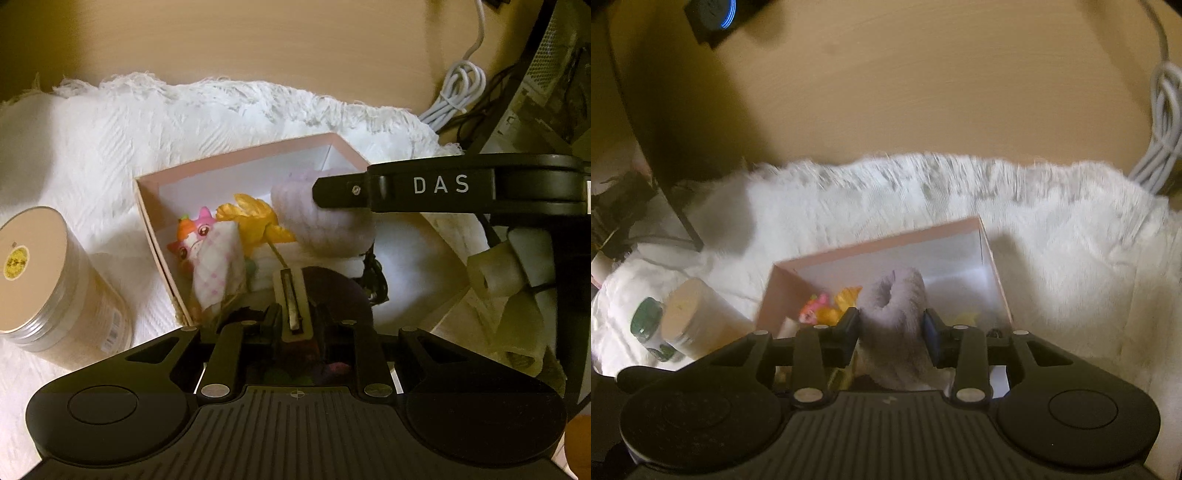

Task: Organize soft objects
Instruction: 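Carry the metal clip and lavender hair tie into the pink box, then open both grippers and withdraw them from the box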

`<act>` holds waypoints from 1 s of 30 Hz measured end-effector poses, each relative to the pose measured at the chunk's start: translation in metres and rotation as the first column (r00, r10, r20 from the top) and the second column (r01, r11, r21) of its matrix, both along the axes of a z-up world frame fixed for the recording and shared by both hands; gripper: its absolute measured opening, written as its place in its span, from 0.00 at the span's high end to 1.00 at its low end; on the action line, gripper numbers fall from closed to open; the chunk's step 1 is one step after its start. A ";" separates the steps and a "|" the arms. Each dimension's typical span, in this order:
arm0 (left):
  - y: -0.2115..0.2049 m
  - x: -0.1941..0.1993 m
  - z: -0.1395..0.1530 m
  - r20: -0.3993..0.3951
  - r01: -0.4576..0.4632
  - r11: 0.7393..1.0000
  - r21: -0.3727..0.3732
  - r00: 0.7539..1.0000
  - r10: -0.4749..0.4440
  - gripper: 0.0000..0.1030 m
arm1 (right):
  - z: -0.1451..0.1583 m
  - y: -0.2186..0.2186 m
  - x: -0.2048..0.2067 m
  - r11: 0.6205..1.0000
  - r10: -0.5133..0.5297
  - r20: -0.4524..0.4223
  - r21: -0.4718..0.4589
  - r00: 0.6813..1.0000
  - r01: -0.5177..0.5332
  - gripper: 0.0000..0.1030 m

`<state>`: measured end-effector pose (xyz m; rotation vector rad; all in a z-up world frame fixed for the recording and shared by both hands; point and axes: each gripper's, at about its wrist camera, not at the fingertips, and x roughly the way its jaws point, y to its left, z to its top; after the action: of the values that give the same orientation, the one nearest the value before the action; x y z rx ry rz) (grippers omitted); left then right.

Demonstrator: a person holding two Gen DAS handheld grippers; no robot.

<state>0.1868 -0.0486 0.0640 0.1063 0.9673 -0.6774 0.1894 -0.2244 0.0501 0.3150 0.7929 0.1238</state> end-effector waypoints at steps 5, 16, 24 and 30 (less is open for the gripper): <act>0.007 -0.007 0.014 0.034 -0.012 1.000 -0.014 0.999 0.013 0.78 | 0.013 0.004 -0.009 0.999 -0.001 0.006 -0.039 1.000 0.001 0.61; 0.066 -0.035 0.032 0.110 -0.028 0.990 -0.139 0.993 0.044 0.78 | 0.038 0.031 -0.048 0.985 -0.119 0.068 -0.120 0.991 0.126 0.47; 0.110 -0.070 0.014 0.161 -0.082 0.971 -0.224 0.980 0.120 0.78 | 0.029 0.048 -0.089 0.971 -0.174 0.078 -0.154 0.982 0.185 0.47; 0.112 -0.115 -0.017 0.164 -0.215 0.959 -0.187 0.955 0.246 0.78 | 0.007 0.056 -0.122 0.981 -0.032 0.076 -0.189 0.997 0.046 0.47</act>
<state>0.0715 0.0636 0.0466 -0.0902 0.7258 -0.5191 0.0676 -0.1683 0.0571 0.1437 0.7197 0.0218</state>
